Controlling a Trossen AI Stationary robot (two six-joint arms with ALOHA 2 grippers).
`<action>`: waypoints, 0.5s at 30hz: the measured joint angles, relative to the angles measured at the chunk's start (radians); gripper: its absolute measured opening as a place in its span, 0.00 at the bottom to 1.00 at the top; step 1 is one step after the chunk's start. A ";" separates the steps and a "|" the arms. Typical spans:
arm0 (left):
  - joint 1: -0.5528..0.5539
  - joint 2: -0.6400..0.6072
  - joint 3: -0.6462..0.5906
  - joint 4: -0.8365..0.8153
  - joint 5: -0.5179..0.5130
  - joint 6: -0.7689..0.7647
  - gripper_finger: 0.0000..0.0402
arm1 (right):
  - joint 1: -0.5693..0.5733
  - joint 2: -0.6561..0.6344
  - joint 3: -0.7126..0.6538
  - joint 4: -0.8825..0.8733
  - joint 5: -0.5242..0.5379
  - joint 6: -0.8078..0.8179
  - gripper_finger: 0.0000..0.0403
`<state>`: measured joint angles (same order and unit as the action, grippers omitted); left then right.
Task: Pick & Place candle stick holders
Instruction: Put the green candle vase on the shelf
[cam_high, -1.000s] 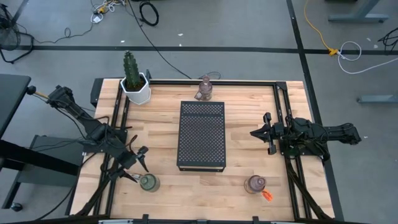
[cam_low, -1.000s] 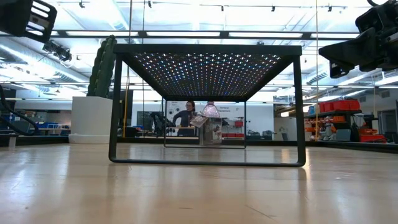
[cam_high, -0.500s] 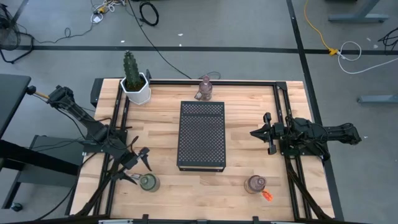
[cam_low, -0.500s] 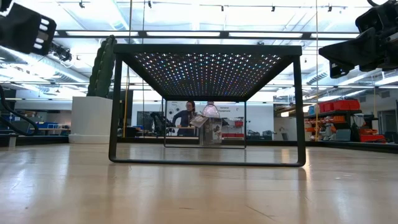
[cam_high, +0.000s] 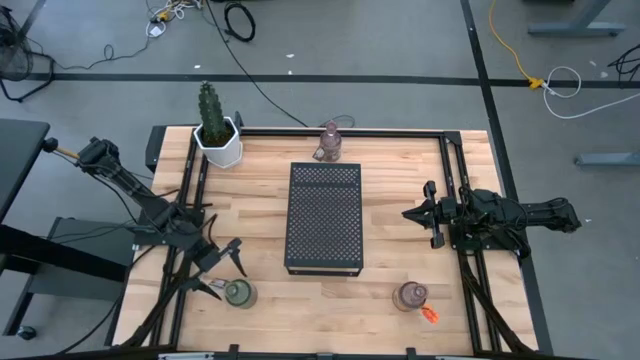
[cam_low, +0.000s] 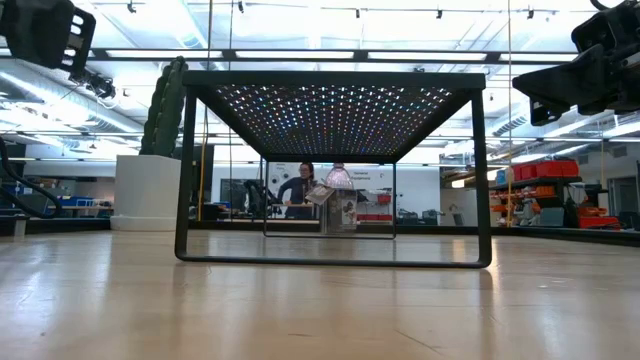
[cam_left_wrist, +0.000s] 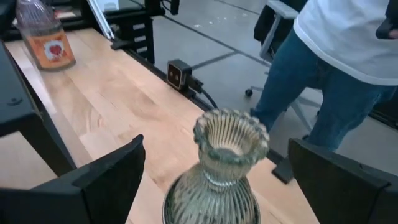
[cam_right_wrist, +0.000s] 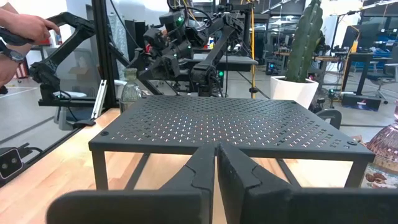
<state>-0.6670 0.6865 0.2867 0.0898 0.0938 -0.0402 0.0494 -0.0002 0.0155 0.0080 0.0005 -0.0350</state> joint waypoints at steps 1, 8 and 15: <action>0.000 0.000 0.000 0.006 -0.005 0.000 0.98 | 0.000 0.000 0.000 0.000 0.000 0.000 0.06; 0.000 0.025 0.000 0.025 -0.027 0.001 0.98 | 0.000 0.000 0.000 0.000 0.000 0.000 0.06; 0.000 0.033 0.000 0.068 -0.030 0.001 0.98 | 0.000 0.000 0.000 0.000 0.000 0.000 0.06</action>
<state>-0.6670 0.7195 0.2863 0.1583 0.0635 -0.0391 0.0494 -0.0002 0.0155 0.0082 0.0006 -0.0353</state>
